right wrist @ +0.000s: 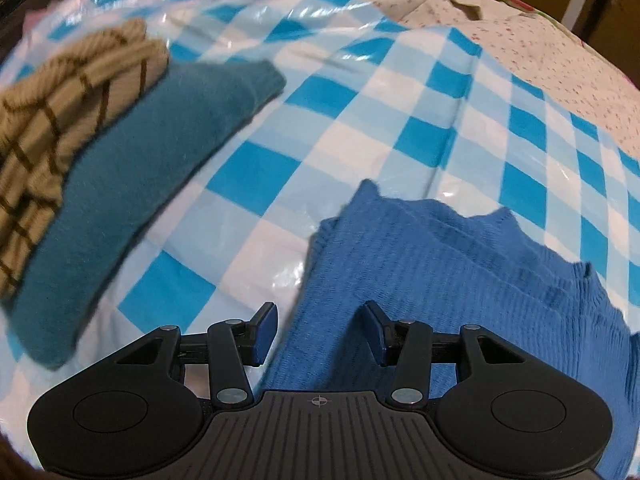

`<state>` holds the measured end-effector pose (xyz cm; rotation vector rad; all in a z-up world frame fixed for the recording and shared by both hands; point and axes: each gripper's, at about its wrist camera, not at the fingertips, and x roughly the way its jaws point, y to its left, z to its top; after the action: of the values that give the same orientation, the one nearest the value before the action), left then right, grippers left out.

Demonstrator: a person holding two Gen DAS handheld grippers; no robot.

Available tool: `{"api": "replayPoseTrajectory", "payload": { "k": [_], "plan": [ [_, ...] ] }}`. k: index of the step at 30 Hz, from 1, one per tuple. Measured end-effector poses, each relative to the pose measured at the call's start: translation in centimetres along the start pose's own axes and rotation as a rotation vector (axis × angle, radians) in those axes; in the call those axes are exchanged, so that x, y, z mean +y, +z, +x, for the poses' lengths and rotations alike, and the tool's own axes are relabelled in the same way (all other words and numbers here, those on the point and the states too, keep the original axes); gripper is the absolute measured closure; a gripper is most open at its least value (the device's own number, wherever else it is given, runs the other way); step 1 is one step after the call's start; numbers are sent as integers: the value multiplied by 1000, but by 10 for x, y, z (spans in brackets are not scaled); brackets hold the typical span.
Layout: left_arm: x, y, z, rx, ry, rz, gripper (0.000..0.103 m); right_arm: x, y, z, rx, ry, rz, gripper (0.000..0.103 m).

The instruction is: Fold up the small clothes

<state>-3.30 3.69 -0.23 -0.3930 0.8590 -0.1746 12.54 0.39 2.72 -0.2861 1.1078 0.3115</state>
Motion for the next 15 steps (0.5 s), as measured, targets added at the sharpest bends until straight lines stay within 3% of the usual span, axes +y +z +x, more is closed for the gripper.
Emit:
{"api": "replayPoseTrajectory", "payload": {
  "k": [4, 11, 15],
  "plan": [
    [1, 0, -1, -1, -13, -10, 54, 12, 0, 11, 24, -70, -64, 54],
    [-5, -4, -6, -12, 1, 37, 54, 6, 5, 21, 64, -102, -74, 59],
    [-8, -5, -8, -33, 15, 41, 54, 4, 7, 22, 86, -120, -110, 82]
  ]
}}
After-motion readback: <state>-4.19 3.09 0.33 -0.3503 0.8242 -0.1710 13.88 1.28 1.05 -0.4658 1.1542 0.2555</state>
